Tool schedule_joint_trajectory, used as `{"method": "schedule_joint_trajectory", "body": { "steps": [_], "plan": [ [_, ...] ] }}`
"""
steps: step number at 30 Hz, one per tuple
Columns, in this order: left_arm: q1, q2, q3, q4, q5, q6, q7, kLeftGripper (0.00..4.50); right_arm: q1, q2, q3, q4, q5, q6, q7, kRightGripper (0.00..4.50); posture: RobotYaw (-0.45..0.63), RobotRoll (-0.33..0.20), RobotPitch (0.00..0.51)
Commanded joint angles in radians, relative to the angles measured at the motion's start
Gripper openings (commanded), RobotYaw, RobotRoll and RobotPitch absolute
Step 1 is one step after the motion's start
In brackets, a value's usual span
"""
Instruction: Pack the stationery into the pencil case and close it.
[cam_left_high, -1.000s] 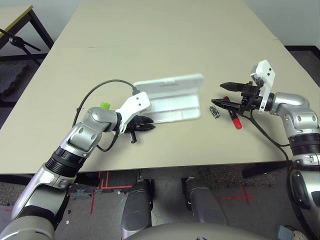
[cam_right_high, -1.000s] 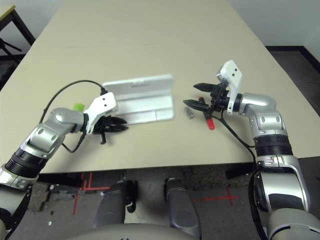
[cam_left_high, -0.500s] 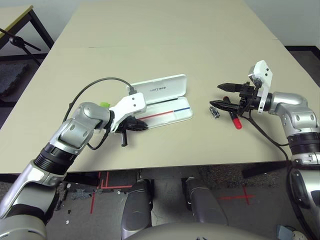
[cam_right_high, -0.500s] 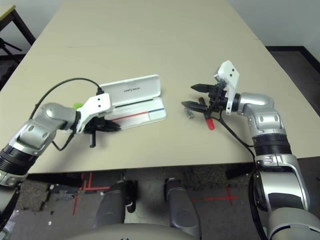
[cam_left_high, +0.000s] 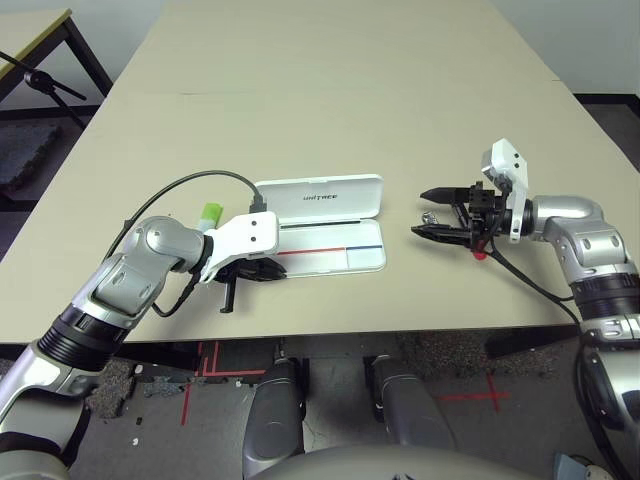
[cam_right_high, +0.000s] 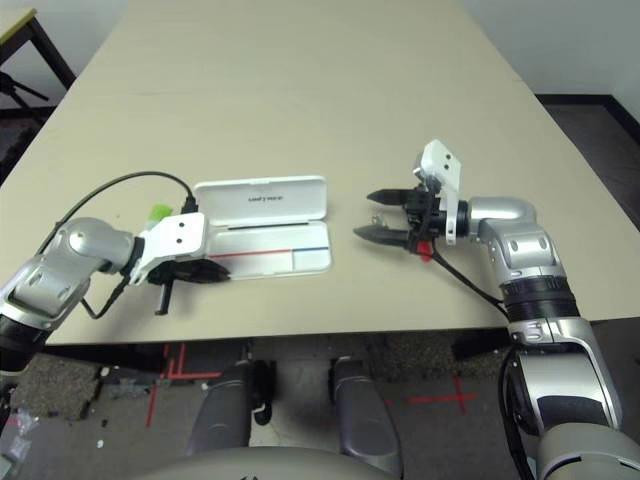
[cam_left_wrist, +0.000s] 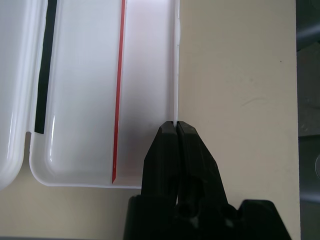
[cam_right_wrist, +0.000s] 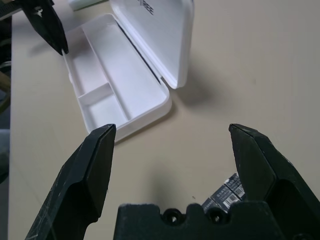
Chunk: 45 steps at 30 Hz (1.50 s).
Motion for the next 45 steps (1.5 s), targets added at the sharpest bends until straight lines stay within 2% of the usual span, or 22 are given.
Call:
{"method": "schedule_joint_trajectory", "body": {
  "steps": [1, 7, 8, 11, 20, 24, 27, 34, 36, 40, 45],
  "plan": [
    [0.014, -0.009, 0.000, -0.002, 0.006, -0.003, -0.003, 0.02, 0.016, -0.014, 0.013, -0.025, 0.004, 0.011, 0.012, 4.50, -0.01, 0.000, 0.152],
    [0.012, -0.012, 0.011, -0.008, 0.024, -0.007, 0.027, 0.02, 0.020, -0.013, 0.015, -0.028, 0.001, 0.009, 0.012, 4.50, -0.01, 0.000, 0.153],
    [0.012, -0.008, 0.017, -0.023, 0.024, -0.011, 0.030, 0.23, 0.019, -0.014, 0.015, -0.028, 0.001, 0.009, 0.013, 4.50, 0.00, 0.000, 0.152],
    [0.014, 0.017, 0.054, -0.095, -0.010, 0.011, 0.020, 1.04, 0.012, -0.014, 0.012, -0.026, 0.011, 0.025, 0.022, 4.50, 0.00, 0.000, 0.152],
    [0.010, 0.084, 0.253, -0.276, -0.182, 0.130, 0.014, 4.47, -0.004, -0.037, -0.012, -0.052, 0.059, 0.090, 0.046, 4.50, 0.01, 0.000, 0.151],
    [-0.010, 0.092, 0.322, -0.289, -0.238, 0.169, 0.028, 4.47, -0.036, 0.006, -0.120, -0.095, 0.204, 0.232, -0.032, 4.50, 0.01, 0.000, 0.153],
    [-0.022, 0.097, 0.343, -0.284, -0.256, 0.185, 0.035, 4.47, -0.050, 0.027, -0.185, -0.137, 0.257, 0.338, -0.153, 4.50, 0.00, 0.000, 0.155],
    [-0.017, 0.090, 0.326, -0.279, -0.257, 0.186, 0.054, 4.47, -0.117, 0.102, -0.357, -0.246, 0.330, 0.634, -0.611, 4.50, -0.02, 0.000, 0.161],
    [-0.019, 0.088, 0.322, -0.278, -0.257, 0.188, 0.058, 4.47, -0.126, 0.102, -0.367, -0.251, 0.314, 0.676, -0.694, 4.50, -0.03, 0.000, 0.164],
    [-0.034, 0.089, 0.319, -0.246, -0.245, 0.178, 0.062, 4.47, -0.105, 0.050, -0.320, -0.259, 0.235, 0.762, -0.813, 4.50, -0.04, 0.000, 0.167],
    [-0.052, 0.092, 0.315, -0.226, -0.241, 0.170, 0.057, 4.47, -0.060, -0.008, -0.266, -0.261, 0.203, 0.836, -0.833, 4.50, -0.05, 0.000, 0.169]
  ]
}}
